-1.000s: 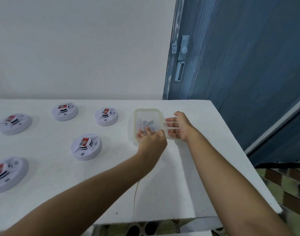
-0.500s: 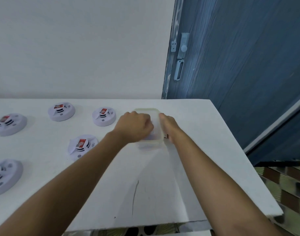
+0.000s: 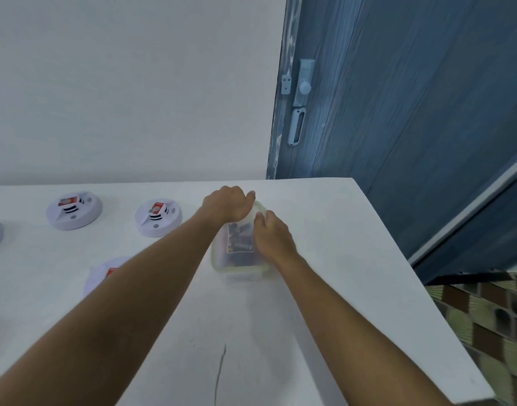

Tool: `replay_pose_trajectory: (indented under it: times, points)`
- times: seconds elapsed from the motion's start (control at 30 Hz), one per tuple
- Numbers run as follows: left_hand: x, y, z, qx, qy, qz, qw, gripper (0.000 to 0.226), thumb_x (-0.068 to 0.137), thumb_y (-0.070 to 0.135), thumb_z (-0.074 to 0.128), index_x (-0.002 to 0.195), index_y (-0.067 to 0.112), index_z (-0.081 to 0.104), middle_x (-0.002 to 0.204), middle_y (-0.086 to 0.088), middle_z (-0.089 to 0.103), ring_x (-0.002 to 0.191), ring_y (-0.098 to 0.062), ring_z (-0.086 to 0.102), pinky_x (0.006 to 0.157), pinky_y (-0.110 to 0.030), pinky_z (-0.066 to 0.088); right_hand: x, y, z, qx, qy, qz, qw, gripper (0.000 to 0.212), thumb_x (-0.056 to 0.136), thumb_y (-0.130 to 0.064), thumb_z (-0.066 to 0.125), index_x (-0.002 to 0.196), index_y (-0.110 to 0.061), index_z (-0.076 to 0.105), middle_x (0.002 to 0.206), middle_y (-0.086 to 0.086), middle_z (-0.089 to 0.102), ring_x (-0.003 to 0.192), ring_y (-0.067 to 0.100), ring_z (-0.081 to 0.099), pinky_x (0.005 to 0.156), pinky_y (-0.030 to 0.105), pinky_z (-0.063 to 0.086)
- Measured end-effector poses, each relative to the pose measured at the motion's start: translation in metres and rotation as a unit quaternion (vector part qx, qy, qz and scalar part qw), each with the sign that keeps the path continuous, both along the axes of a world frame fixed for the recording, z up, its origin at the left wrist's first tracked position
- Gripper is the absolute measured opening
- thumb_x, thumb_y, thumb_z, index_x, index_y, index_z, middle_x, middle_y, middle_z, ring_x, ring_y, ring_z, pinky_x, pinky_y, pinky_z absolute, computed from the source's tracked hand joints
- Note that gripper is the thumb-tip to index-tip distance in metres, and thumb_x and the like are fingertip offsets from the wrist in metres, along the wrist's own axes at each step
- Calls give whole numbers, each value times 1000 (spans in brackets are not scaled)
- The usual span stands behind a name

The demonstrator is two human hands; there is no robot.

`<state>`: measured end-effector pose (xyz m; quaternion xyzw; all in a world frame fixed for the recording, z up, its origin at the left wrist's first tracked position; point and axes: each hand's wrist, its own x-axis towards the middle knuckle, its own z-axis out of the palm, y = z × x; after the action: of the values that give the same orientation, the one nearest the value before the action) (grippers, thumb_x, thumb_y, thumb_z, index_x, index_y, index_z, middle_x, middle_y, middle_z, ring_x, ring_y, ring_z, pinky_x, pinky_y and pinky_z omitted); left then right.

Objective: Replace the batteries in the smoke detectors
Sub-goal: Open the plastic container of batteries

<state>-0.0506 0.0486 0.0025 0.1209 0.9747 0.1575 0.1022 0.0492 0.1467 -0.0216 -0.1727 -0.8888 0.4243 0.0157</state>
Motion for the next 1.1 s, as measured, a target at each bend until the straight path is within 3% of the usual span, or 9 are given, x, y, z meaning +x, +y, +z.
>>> replay_pose_trajectory:
  times: [0.17, 0.33, 0.43, 0.53, 0.63, 0.77, 0.87, 1.03, 1.1]
  points:
    - [-10, 7, 5, -37, -63, -10, 997, 63, 95, 50, 21, 135, 13, 52, 140, -12, 52, 120, -32, 51, 100, -44, 39, -3, -3, -2, 64, -8, 3, 998, 44, 108, -39, 23, 122, -9, 52, 124, 10, 61, 110, 31, 59, 98, 49, 46]
    - [-20, 11, 10, -18, -153, 5, 988, 72, 88, 54, 15, 144, 19, 42, 155, -8, 36, 139, -31, 35, 113, -49, 26, -2, -3, -2, 82, -13, 6, 996, 45, 108, -40, 22, 124, -10, 52, 126, 9, 61, 112, 30, 59, 101, 51, 45]
    - [-16, 16, 4, -33, -85, 15, 996, 64, 93, 47, 15, 130, 14, 54, 141, -10, 52, 127, -31, 45, 107, -49, 23, -2, -4, -1, 77, -13, 1, 997, 45, 108, -41, 23, 124, -11, 52, 125, 9, 62, 110, 29, 60, 100, 49, 46]
    - [-3, 16, 2, -15, 66, 20, 998, 47, 92, 39, 24, 90, 8, 59, 97, -8, 65, 93, -28, 56, 82, -45, 28, 0, -4, 1, 61, -16, -5, 998, 44, 109, -41, 25, 126, -11, 52, 125, 8, 61, 109, 26, 60, 95, 41, 48]
    - [4, 7, 3, 79, 138, 21, 987, 27, 90, 32, 43, 91, 8, 56, 94, -6, 59, 95, -28, 52, 83, -42, 33, 1, -3, 5, 35, -21, -7, 999, 45, 109, -40, 26, 129, -8, 50, 128, 11, 60, 112, 30, 57, 84, 35, 41]
    - [16, -21, 2, 158, 80, -12, 984, 41, 83, 35, 55, 120, 18, 56, 124, -6, 53, 120, -28, 44, 99, -46, 38, 2, 0, 9, -15, -40, -12, 999, 48, 106, -43, 29, 133, -9, 48, 130, 13, 59, 116, 34, 55, 91, 40, 42]
    - [32, -44, -1, 190, 42, 24, 981, 54, 84, 42, 58, 130, 16, 47, 130, -11, 50, 121, -30, 46, 98, -42, 41, 4, 5, 14, -63, -62, -14, 996, 48, 103, -46, 35, 133, -11, 47, 129, 11, 59, 116, 33, 55, 97, 41, 45]
    - [71, -73, 19, 223, -146, 149, 952, 62, 87, 51, 64, 129, 10, 43, 107, -11, 59, 90, -25, 63, 62, -37, 59, 11, 18, 24, -142, -94, -6, 985, 29, 90, -42, 51, 102, -16, 53, 99, 1, 57, 84, 21, 55, 61, 29, 45]
    - [82, -79, 22, 251, -204, 153, 934, 62, 87, 45, 68, 128, 5, 45, 100, -13, 61, 80, -27, 69, 61, -40, 61, 14, 24, 26, -172, -99, 3, 980, 21, 89, -36, 55, 82, -17, 50, 85, 1, 57, 73, 21, 56, 56, 27, 47]
